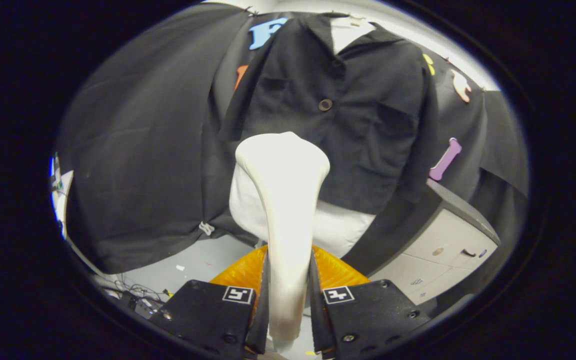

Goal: Iron the clothes twice with a garment steamer, once on the left side and once on the right side.

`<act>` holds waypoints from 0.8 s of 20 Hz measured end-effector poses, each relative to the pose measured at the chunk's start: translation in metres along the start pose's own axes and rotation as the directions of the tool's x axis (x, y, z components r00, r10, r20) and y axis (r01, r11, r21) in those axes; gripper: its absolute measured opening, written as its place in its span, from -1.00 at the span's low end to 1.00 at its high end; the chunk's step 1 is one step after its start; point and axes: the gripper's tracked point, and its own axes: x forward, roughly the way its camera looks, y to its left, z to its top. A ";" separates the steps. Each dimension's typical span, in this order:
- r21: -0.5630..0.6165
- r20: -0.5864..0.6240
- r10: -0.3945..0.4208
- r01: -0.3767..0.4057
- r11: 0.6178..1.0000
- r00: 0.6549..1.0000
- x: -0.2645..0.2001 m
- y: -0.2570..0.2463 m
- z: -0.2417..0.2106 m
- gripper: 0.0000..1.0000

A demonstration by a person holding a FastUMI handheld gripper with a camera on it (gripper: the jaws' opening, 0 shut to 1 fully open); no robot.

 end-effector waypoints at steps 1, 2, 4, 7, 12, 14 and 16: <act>0.011 0.028 -0.023 0.023 1.000 0.999 -0.007 -0.017 0.009 -0.25; 0.024 0.050 -0.043 0.042 0.999 0.998 -0.016 -0.033 0.019 -0.25; 0.068 0.097 -0.093 0.087 0.994 0.991 -0.037 -0.071 0.037 -0.25; 0.133 0.130 -0.157 0.140 0.981 0.979 -0.061 -0.132 0.049 -0.25; 0.229 0.168 -0.228 0.187 0.955 0.959 -0.113 -0.225 0.064 -0.25; 0.264 0.187 -0.268 0.214 0.940 0.945 -0.134 -0.263 0.064 -0.25; 0.295 0.189 -0.296 0.234 0.926 0.936 -0.151 -0.295 0.060 -0.25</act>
